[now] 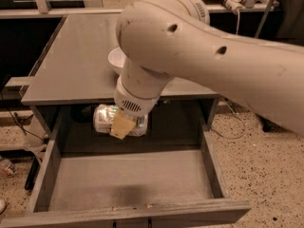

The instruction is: Pick 7up can from top drawer and place on counter

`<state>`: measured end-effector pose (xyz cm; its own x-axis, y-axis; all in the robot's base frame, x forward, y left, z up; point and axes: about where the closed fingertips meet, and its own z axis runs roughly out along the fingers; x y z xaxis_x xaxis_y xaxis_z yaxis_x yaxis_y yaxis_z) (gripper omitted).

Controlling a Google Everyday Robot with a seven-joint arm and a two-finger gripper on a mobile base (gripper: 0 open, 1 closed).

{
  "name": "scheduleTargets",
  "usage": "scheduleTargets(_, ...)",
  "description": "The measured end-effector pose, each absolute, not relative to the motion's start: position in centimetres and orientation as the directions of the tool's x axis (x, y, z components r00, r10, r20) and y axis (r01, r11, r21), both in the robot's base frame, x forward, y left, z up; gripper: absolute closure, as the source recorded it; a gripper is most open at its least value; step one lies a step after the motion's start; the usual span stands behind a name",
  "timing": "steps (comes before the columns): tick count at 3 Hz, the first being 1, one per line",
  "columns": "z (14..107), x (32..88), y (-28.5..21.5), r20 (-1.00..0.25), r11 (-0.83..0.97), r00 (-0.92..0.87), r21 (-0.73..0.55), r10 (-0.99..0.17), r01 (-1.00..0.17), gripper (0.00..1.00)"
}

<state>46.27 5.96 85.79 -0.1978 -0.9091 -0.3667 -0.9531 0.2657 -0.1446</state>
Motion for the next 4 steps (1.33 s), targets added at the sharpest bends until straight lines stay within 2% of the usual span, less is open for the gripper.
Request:
scheduleTargets(2,90.1,49.5,8.8,-0.415,0.235,-0.157,-0.142,-0.896,-0.962,1.0)
scheduleTargets(3,90.1,53.4,14.1,-0.444,0.193,-0.146,-0.062,-0.884,-0.979,1.0)
scheduleTargets(4,90.3,53.5,14.3,-0.449,0.191,-0.144,-0.062,-0.882,-0.98,1.0)
